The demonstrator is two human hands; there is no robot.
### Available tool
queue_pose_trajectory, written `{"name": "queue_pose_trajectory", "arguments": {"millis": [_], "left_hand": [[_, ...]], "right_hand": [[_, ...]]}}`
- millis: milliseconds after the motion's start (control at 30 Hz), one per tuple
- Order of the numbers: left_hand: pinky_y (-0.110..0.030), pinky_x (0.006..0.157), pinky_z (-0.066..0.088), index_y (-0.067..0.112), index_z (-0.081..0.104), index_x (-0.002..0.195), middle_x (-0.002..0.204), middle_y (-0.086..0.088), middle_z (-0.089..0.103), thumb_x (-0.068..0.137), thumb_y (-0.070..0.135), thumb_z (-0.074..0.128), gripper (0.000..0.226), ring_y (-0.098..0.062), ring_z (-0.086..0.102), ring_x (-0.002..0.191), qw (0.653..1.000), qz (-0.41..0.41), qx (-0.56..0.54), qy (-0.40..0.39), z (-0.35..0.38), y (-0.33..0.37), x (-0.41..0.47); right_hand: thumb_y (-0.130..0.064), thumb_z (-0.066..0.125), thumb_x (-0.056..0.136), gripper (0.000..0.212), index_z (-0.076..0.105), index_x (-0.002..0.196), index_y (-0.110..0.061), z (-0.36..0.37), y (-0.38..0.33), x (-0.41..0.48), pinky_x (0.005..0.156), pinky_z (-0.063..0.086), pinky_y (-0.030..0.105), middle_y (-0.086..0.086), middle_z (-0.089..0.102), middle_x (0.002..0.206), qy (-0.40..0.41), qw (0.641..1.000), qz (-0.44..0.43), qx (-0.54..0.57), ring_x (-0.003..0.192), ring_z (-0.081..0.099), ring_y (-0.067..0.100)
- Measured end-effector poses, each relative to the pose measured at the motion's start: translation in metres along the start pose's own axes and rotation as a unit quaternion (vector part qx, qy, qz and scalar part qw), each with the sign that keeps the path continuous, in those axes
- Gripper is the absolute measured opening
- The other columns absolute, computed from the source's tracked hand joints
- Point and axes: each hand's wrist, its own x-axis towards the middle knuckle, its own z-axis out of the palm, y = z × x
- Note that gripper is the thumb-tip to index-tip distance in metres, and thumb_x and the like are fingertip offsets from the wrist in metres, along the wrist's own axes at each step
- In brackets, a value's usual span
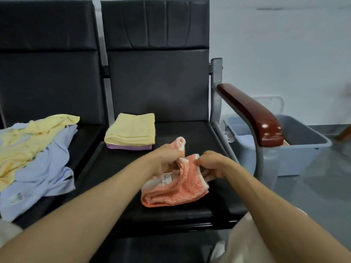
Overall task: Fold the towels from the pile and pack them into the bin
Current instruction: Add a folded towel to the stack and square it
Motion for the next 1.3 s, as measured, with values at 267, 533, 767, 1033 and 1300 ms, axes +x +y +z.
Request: {"name": "queue_pose_trajectory", "arguments": {"millis": [267, 533, 767, 1033, 1300], "left_hand": [[-0.029, 0.059, 0.05, -0.006, 0.055, 0.098, 0.082, -0.015, 0.053, 0.097, 0.004, 0.038, 0.02, -0.022, 0.054, 0.06, 0.998, -0.006, 0.043, -0.046, 0.027, -0.018, 0.01], [-0.033, 0.085, 0.056, 0.01, 0.069, 0.104, 0.097, -0.013, 0.073, 0.095, -0.001, 0.049, 0.025, -0.021, 0.07, 0.093, 0.99, 0.111, -0.062, 0.058, -0.036, -0.02, -0.014], [-0.034, 0.088, 0.055, 0.01, 0.068, 0.102, 0.095, -0.011, 0.073, 0.095, -0.001, 0.047, 0.025, -0.021, 0.072, 0.088, 0.99, 0.092, -0.009, 0.104, -0.075, -0.049, -0.021], [-0.031, 0.087, 0.051, 0.013, 0.065, 0.107, 0.099, -0.005, 0.067, 0.092, 0.002, 0.052, 0.022, -0.02, 0.063, 0.099, 0.978, 0.093, -0.041, 0.181, -0.079, -0.053, -0.014], [-0.043, 0.091, 0.052, 0.017, 0.068, 0.116, 0.107, -0.005, 0.073, 0.091, 0.048, 0.058, 0.042, -0.025, 0.067, 0.103, 0.961, -0.009, -0.269, 0.06, -0.074, -0.061, -0.012]], "right_hand": [[-0.008, 0.04, 0.093, 0.021, 0.056, 0.08, -0.005, 0.002, 0.005, -0.004, 0.055, 0.056, 0.035, 0.01, 0.06, 0.069, 0.001, 0.999, 0.018, -0.035, 0.057, 0.059, 0.021], [-0.065, 0.026, 0.095, 0.063, 0.053, 0.101, -0.008, 0.018, 0.005, 0.001, 0.063, 0.057, 0.036, 0.011, 0.066, 0.1, 0.043, 0.998, 0.019, -0.042, 0.084, 0.067, 0.027], [-0.064, 0.041, 0.091, 0.081, 0.029, 0.14, 0.0, 0.039, 0.01, 0.017, 0.096, 0.045, 0.041, 0.015, 0.05, 0.137, 0.116, 0.953, 0.022, -0.28, 0.12, 0.052, 0.031], [-0.014, 0.032, 0.097, 0.011, 0.032, 0.108, -0.013, 0.042, -0.011, 0.007, 0.067, 0.042, 0.04, 0.015, 0.06, 0.099, 0.176, 0.915, -0.224, -0.287, 0.079, 0.056, 0.032], [-0.032, 0.045, 0.101, 0.013, 0.053, 0.105, -0.022, 0.042, -0.042, -0.003, 0.07, 0.057, 0.033, 0.004, 0.067, 0.101, 0.035, 0.93, -0.32, 0.176, 0.084, 0.068, 0.016]]}}
